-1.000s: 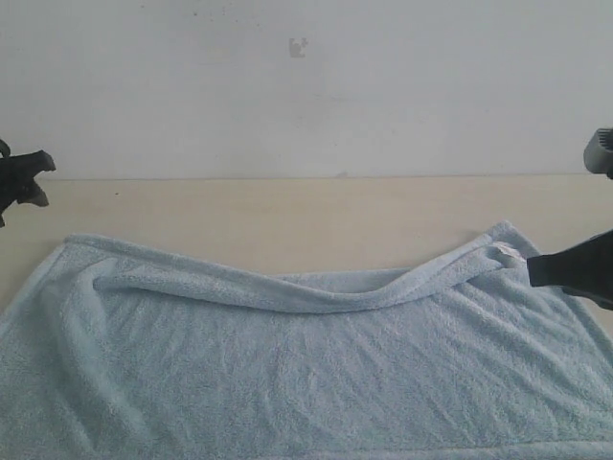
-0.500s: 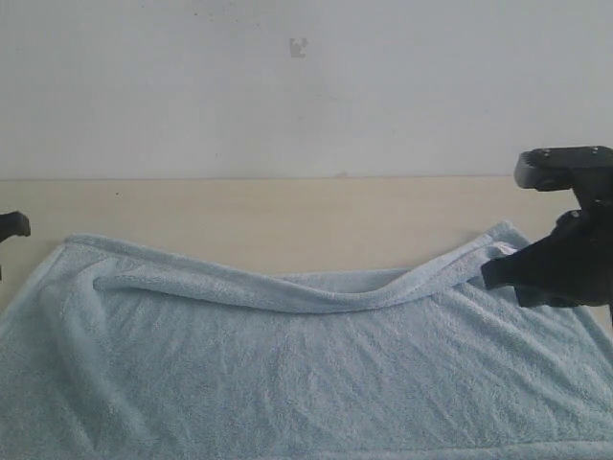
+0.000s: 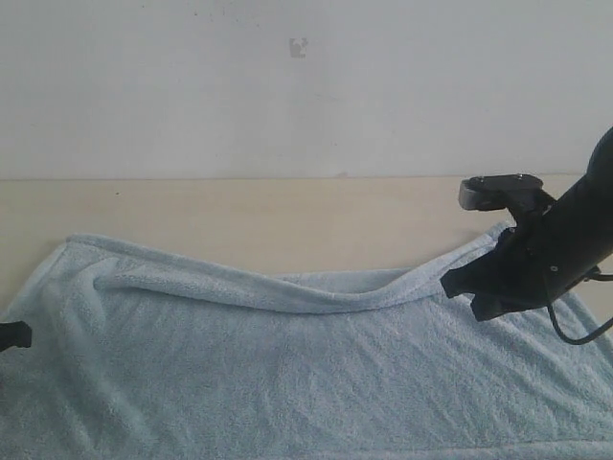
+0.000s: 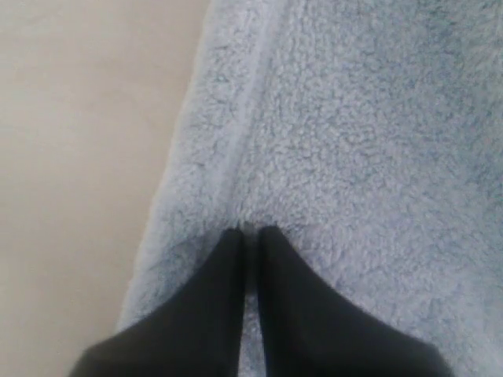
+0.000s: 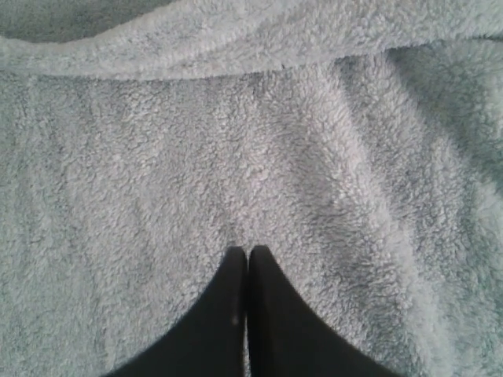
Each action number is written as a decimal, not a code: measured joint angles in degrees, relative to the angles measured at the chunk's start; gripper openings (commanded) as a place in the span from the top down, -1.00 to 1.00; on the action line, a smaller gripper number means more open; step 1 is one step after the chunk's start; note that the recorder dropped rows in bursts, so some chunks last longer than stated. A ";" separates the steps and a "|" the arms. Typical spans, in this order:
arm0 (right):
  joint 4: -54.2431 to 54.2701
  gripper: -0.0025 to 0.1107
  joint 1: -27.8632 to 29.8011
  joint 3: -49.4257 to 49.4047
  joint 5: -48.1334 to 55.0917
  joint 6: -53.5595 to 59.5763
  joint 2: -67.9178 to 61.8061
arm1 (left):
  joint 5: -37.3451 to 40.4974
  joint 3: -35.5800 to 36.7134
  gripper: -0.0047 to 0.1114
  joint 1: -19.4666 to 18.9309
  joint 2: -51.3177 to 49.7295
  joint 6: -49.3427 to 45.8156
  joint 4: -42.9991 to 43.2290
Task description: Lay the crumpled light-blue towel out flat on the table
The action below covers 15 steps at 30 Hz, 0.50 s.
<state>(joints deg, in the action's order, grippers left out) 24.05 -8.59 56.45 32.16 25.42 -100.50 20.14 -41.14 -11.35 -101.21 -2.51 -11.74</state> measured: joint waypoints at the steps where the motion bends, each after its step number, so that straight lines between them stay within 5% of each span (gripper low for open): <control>1: 0.00 0.96 0.00 0.00 0.00 0.00 0.00 | 0.00 0.00 0.79 0.00 -0.24 0.00 0.13; 9: 0.13 0.96 0.00 0.00 0.00 0.00 0.00 | 0.40 -0.20 0.79 0.00 -0.77 1.52 2.32; 15: 0.13 0.96 0.00 0.00 0.00 0.13 0.00 | -1.14 1.90 0.79 0.11 -0.19 15.16 14.00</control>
<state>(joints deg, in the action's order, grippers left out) 24.18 -8.59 56.45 32.16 25.55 -100.50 18.99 -39.24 -11.24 -101.41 12.65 2.26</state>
